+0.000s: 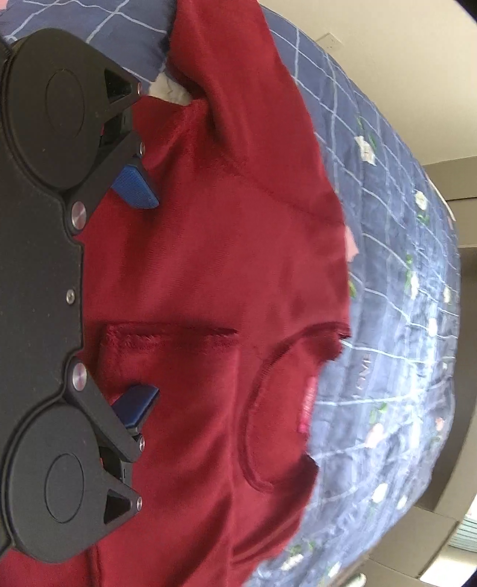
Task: Fold small clothes
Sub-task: 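Lift the cuff with the right gripper, lay the sleeve across the chest, release, then move the left gripper to the other sleeve cuff and grasp it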
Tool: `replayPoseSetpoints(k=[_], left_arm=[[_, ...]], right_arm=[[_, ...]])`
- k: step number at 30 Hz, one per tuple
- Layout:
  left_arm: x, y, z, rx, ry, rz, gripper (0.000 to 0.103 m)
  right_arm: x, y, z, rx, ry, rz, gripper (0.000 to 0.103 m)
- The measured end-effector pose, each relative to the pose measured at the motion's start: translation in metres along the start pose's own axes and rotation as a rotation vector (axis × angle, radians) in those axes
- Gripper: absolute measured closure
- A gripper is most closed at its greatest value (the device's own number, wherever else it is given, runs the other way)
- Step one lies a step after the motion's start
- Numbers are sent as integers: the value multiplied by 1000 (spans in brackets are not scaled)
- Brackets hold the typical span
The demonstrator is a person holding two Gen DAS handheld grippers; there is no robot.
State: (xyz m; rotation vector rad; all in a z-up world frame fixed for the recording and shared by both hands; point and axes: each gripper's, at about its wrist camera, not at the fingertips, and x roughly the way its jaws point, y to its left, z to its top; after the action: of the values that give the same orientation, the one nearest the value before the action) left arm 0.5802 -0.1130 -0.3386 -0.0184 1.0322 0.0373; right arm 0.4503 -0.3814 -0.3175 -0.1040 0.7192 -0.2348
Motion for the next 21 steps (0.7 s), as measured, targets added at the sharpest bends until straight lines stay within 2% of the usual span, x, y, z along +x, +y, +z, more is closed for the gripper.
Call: replayPoseSetpoints(k=[2,8,10,12,14,16,18,21], left_arm=[[2,-1,-3,10,-2,7,1],[3,-1,-3,9,2,12,0],[3,-1,-3,12,2,12,0],[3,-1,-4,15,3,10,0],[4,-1,-4,15,3,8,0],[4,0,-4,15,2,9,0],[4,0,-4,13,2,11,0],[4,-1,-4,12,3,15,0]], right_arm=[[-2,-2,5,24,-14,-14,11],[12,-10,0,5,-12,-132,14],[23,-11,1,4,-6,-144,22],[27,-13,4,18,-36,-136,28],[27,-12,7,24,-70,-123,37],[23,-9,8,20,-96,-103,71],[19,-3,8,-11,-105,-103,91],[14,-3,6,-4,-92,-107,93]])
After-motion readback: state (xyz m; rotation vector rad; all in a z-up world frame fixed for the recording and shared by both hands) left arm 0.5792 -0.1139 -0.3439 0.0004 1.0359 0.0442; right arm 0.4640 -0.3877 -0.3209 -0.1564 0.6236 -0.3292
